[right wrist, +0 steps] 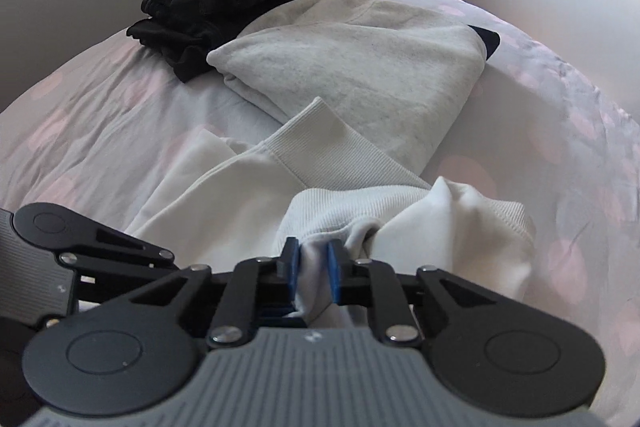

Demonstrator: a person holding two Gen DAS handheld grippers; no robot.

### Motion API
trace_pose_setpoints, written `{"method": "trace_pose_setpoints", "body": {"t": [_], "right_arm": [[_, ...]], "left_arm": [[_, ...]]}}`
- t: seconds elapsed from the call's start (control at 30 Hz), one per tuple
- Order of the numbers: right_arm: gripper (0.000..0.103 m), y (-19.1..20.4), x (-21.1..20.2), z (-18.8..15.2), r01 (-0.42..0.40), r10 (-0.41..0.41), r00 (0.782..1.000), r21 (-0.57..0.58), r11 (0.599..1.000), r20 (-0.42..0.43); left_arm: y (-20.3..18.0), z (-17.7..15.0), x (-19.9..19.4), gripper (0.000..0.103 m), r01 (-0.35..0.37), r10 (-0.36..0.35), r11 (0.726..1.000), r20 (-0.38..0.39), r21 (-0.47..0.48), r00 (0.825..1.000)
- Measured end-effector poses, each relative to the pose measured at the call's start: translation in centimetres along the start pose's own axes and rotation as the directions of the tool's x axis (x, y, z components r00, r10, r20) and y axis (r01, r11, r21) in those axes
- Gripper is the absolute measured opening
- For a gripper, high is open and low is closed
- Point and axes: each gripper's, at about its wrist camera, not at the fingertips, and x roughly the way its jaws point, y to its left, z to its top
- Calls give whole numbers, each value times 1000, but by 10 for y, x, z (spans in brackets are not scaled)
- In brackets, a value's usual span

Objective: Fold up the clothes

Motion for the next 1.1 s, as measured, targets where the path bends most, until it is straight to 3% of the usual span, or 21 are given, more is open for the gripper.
{"method": "trace_pose_setpoints", "body": {"t": [0.13, 0.2, 0.3, 0.47, 0.6, 0.7, 0.83, 1.1], "right_arm": [[9, -8, -3, -2, -23, 22, 1000, 65, 998, 17], [9, -14, -8, -4, -44, 40, 998, 120, 992, 41], [8, -26, -15, -10, -85, 72, 995, 202, 976, 73], [8, -40, -24, -20, -141, 108, 987, 311, 940, 121], [8, -39, -30, -26, -139, 97, 985, 325, 935, 142], [8, -34, -32, -28, -123, 80, 985, 303, 945, 151], [8, -31, -35, -30, -107, 65, 985, 275, 955, 158], [7, -35, -36, -35, -103, 61, 986, 281, 954, 155]], "left_arm": [[3, 2, -9, 16, 19, -19, 1000, 2, -9, 1000], [7, 3, -15, 31, 18, -18, 999, 13, -27, 1000], [10, 7, -22, 44, -22, 23, 999, 35, -41, 999], [17, 11, -27, 47, -19, 24, 995, 60, -95, 998], [31, 12, -29, 52, -24, 40, 981, 81, -191, 996], [38, 11, -22, 63, -12, 33, 965, 74, -262, 997], [50, 11, -7, 64, 11, 10, 928, 55, -372, 998], [54, 12, 7, 64, 21, 2, 910, 55, -413, 998]]}}
